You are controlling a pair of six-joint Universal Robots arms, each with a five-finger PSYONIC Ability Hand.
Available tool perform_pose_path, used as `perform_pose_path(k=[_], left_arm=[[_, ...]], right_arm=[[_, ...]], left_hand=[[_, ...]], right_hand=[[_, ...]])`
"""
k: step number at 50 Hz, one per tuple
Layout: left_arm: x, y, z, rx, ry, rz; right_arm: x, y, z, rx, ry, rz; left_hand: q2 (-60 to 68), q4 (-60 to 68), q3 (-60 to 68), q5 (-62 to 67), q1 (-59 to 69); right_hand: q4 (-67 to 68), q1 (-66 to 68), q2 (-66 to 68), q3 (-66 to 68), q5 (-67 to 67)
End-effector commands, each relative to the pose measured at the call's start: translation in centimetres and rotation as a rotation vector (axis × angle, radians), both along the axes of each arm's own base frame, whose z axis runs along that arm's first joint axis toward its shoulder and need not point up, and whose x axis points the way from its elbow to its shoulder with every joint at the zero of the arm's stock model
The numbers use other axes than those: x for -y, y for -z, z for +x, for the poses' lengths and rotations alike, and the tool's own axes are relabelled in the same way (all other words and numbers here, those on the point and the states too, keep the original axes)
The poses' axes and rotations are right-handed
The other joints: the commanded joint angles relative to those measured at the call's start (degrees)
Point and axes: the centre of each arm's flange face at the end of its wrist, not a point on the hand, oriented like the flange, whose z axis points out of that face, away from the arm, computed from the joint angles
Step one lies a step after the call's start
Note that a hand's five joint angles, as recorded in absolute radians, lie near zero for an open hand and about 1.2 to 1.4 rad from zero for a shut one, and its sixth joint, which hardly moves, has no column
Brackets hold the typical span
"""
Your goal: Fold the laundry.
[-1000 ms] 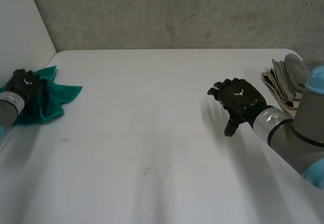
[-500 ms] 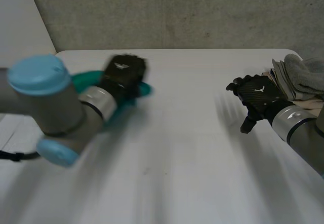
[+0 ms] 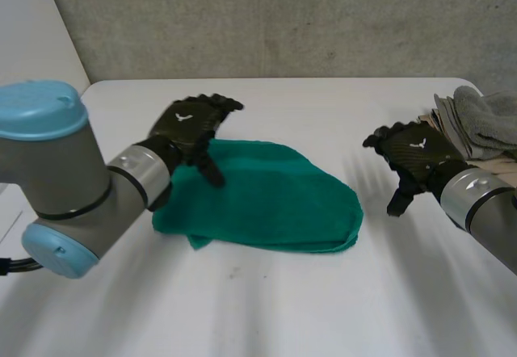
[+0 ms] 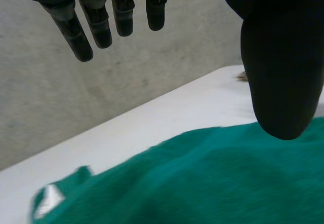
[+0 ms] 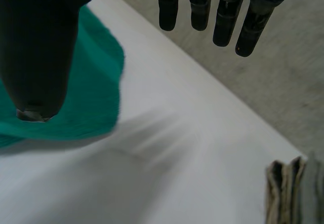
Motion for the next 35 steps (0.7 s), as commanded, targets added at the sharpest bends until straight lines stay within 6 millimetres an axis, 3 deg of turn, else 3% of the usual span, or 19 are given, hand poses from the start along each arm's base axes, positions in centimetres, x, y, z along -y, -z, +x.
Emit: perform_pose_path(k=[1, 6, 12, 19, 21, 23, 28, 29, 31, 32, 35], left_arm=[[3.0, 2.1, 1.1, 0.204, -0.018, -0.128], [3.5, 5.4, 1.6, 0.378, 0.005, -0.115], [3.5, 7.0, 3.2, 0.442, -0.003, -0.064], [3.0, 7.7, 3.1, 0.452, 0.007, -0.041], [3.0, 8.0, 3.1, 0.455, 0.007, -0.035], [2.9, 8.3, 3.0, 0.459, 0.013, -0.028], [2.6, 9.1, 2.8, 0.468, 0.026, -0.008], [2.6, 9.1, 2.8, 0.468, 0.026, -0.008], [2.5, 9.1, 2.6, 0.469, 0.03, -0.011], [2.3, 9.0, 2.3, 0.468, 0.039, -0.016], [1.8, 8.3, 1.8, 0.466, 0.036, -0.038]], right_arm=[[-2.2, 1.1, 1.0, -0.017, -0.049, 0.13], [-4.6, 2.3, 3.6, -0.02, -0.15, 0.114], [-4.3, 4.3, 4.2, -0.019, -0.159, 0.106], [-3.9, 6.8, 4.6, -0.041, -0.168, 0.153], [-3.8, 7.1, 4.8, -0.047, -0.171, 0.159], [-3.6, 7.5, 5.0, -0.052, -0.172, 0.156], [-2.8, 8.3, 5.3, -0.056, -0.155, 0.133], [-2.6, 8.3, 5.3, -0.057, -0.151, 0.128], [-2.2, 8.3, 5.3, -0.057, -0.139, 0.113], [-2.1, 8.2, 5.3, -0.057, -0.137, 0.108], [-1.7, 8.0, 5.3, -0.064, -0.137, 0.09]], left_hand=[[0.61, 0.68, 0.2, -0.36, 1.66], [0.44, 0.51, 0.03, -0.53, 1.49], [0.95, 1.01, 0.54, -0.02, 1.99], [1.95, 2.01, 1.54, 0.98, 2.99], [8.98, 9.05, 8.58, 8.01, 10.03], [15.72, 15.78, 15.31, 14.74, 16.76], [49.8, 49.86, 49.39, 48.82, 50.84], [56.06, 56.12, 55.65, 55.08, 57.1], [67.0, 67.07, 66.6, 66.03, 68.05], [68.36, 68.43, 67.96, 67.39, 69.41], [68.38, 68.44, 67.97, 67.4, 69.42]], right_hand=[[-3.49, -1.66, -2.67, -2.39, -3.37], [-3.49, -1.66, -2.67, -2.39, -3.37], [-3.24, -1.41, -2.43, -2.15, -3.13], [0.46, 2.3, 1.28, 1.56, 0.58], [1.13, 2.97, 1.95, 2.23, 1.25], [7.0, 8.84, 7.82, 8.1, 7.12], [25.98, 27.81, 26.8, 27.08, 26.1], [32.2, 34.03, 33.01, 33.29, 32.31], [58.23, 60.06, 59.05, 59.32, 58.34], [66.43, 68.26, 67.25, 67.53, 66.54], [66.51, 68.34, 67.33, 67.61, 66.63]])
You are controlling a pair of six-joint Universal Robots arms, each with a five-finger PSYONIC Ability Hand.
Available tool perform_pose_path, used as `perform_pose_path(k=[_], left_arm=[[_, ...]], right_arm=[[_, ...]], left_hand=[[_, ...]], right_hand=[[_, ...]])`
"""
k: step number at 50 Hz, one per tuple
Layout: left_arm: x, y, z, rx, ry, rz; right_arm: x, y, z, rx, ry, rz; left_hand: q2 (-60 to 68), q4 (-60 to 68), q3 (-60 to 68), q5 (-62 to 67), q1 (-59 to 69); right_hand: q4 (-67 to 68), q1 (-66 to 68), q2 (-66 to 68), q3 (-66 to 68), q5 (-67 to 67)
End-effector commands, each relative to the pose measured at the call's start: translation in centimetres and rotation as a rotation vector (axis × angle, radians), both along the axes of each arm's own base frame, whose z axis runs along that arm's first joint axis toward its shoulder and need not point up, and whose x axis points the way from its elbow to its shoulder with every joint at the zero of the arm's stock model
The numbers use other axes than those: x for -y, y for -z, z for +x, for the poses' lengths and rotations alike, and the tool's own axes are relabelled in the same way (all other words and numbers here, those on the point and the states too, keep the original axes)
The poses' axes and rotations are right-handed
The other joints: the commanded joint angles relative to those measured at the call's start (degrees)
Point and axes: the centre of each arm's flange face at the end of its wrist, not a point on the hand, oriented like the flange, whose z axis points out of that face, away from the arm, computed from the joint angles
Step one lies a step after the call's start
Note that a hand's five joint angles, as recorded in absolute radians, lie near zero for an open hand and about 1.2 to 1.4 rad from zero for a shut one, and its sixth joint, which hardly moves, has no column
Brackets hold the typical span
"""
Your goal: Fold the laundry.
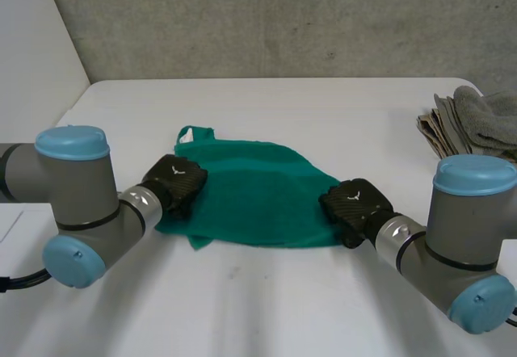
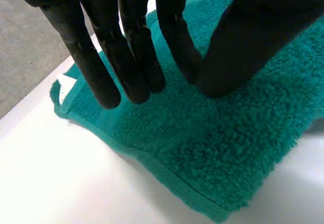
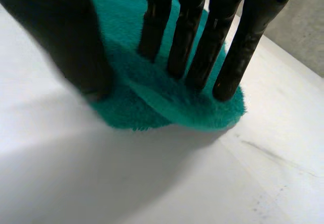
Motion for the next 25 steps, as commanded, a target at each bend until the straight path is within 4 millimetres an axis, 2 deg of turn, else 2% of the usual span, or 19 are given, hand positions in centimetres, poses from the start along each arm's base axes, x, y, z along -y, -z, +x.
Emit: perform_pose_path(k=[1, 3, 4, 7, 9, 11, 12, 13, 14, 16, 17, 18, 19, 20, 23, 25], left_arm=[[-0.9, -0.9, -1.0, 0.001, 0.011, -0.027], [-0.9, -1.7, -1.1, 0.0, -0.004, -0.051], [-1.2, -3.1, -1.2, -0.008, -0.015, -0.086], [-1.8, -5.2, -1.5, -0.03, -0.028, -0.137], [-2.5, -7.5, -1.9, -0.074, -0.031, -0.181], [-3.1, -9.6, -1.9, -0.121, -0.033, -0.216], [-3.8, -11.8, -1.9, -0.18, -0.034, -0.25], [-4.1, -12.8, -1.8, -0.211, -0.036, -0.263], [-4.3, -13.7, -1.7, -0.242, -0.04, -0.276], [-5.2, -16.1, -1.3, -0.33, -0.046, -0.3], [-5.5, -16.8, -1.2, -0.356, -0.048, -0.306], [-5.7, -17.4, -1.0, -0.382, -0.052, -0.309], [-6.0, -18.0, -0.8, -0.407, -0.052, -0.312], [-6.4, -18.7, -0.6, -0.452, -0.057, -0.309], [-6.7, -19.2, -0.1, -0.507, -0.07, -0.287], [-6.7, -19.1, 0.0, -0.527, -0.078, -0.27]], right_arm=[[1.1, -0.4, 0.1, -0.008, 0.013, -0.05], [1.4, -0.9, 0.1, -0.02, 0.007, -0.076], [1.6, -1.2, 0.1, -0.02, 0.006, -0.089], [2.2, -2.3, 0.2, -0.012, 0.01, -0.131], [2.6, -3.6, 0.4, 0.004, 0.014, -0.165], [3.0, -6.2, 0.6, 0.037, 0.016, -0.233], [3.1, -7.4, 0.7, 0.05, 0.016, -0.262], [3.1, -8.6, 0.7, 0.061, 0.014, -0.292], [3.1, -11.3, 0.8, 0.086, 0.014, -0.354], [3.0, -14.0, 0.8, 0.117, 0.013, -0.415], [2.9, -15.4, 0.9, 0.133, 0.01, -0.447], [3.0, -17.7, 0.9, 0.163, 0.007, -0.498], [3.0, -18.9, 1.0, 0.181, 0.008, -0.524], [3.1, -20.0, 1.0, 0.198, 0.01, -0.55], [3.3, -23.7, 1.5, 0.259, -0.004, -0.629], [3.1, -24.8, 1.7, 0.278, -0.024, -0.648]], left_hand=[[14.68, 14.98, 15.39, 15.53, 13.19], [14.68, 14.98, 15.39, 15.53, 13.19], [14.68, 14.98, 15.39, 15.53, 13.19], [14.68, 14.98, 15.39, 15.53, 13.19], [14.68, 14.98, 15.39, 15.53, 13.19], [14.68, 14.98, 15.39, 15.53, 13.19], [14.68, 14.98, 15.39, 15.53, 13.19], [14.68, 14.98, 15.39, 15.53, 13.19], [14.68, 14.98, 15.39, 15.53, 13.19], [14.68, 14.98, 15.39, 15.53, 13.19], [14.68, 14.98, 15.39, 15.53, 13.19], [14.68, 14.98, 15.39, 15.53, 13.19], [14.68, 14.98, 15.39, 15.53, 13.19], [1.05, 1.34, 1.76, 1.9, -0.44], [-45.84, -45.55, -45.13, -44.99, -47.33], [-48.54, -48.24, -47.83, -47.69, -50.03]], right_hand=[[21.13, 28.64, 20.47, 21.18, 23.22], [21.13, 28.64, 20.47, 21.18, 23.22], [21.13, 28.64, 20.47, 21.18, 23.22], [21.13, 28.64, 20.47, 21.18, 23.22], [21.13, 28.64, 20.47, 21.18, 23.22], [21.13, 28.64, 20.47, 21.18, 23.22], [21.13, 28.64, 20.47, 21.18, 23.22], [21.13, 28.64, 20.47, 21.18, 23.22], [21.13, 28.64, 20.47, 21.18, 23.22], [21.13, 28.64, 20.47, 21.18, 23.22], [21.13, 28.64, 20.47, 21.18, 23.22], [21.13, 28.64, 20.47, 21.18, 23.22], [21.13, 28.64, 20.47, 21.18, 23.22], [21.13, 28.64, 20.47, 21.18, 23.22], [21.13, 28.64, 20.47, 21.18, 23.22], [21.13, 28.64, 20.47, 21.18, 23.22]])
